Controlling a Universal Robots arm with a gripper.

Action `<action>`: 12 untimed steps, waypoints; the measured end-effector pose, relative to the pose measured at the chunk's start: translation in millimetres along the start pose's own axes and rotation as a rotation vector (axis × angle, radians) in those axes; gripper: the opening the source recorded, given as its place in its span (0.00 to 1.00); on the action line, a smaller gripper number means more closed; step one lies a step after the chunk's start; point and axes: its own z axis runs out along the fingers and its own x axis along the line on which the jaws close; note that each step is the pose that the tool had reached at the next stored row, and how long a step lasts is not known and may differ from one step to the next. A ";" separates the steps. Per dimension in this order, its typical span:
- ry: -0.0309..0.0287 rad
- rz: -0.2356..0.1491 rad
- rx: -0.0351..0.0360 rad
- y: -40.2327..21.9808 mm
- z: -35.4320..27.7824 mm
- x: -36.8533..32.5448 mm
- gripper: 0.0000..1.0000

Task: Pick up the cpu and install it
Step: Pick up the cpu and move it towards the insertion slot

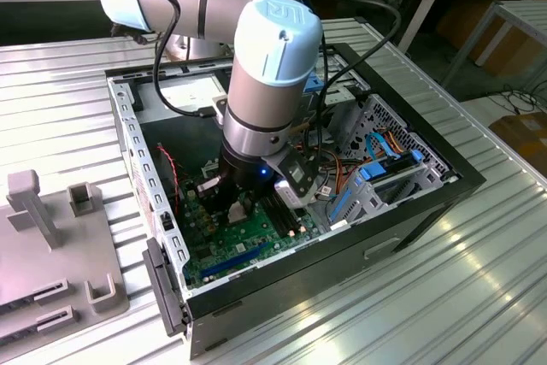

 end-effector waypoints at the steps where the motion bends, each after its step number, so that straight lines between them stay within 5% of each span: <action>1: -0.0001 0.000 -0.0003 0.2 -0.1 0.0 0.47; 12: 0.0003 0.000 0.0003 0.2 2.6 -0.3 0.47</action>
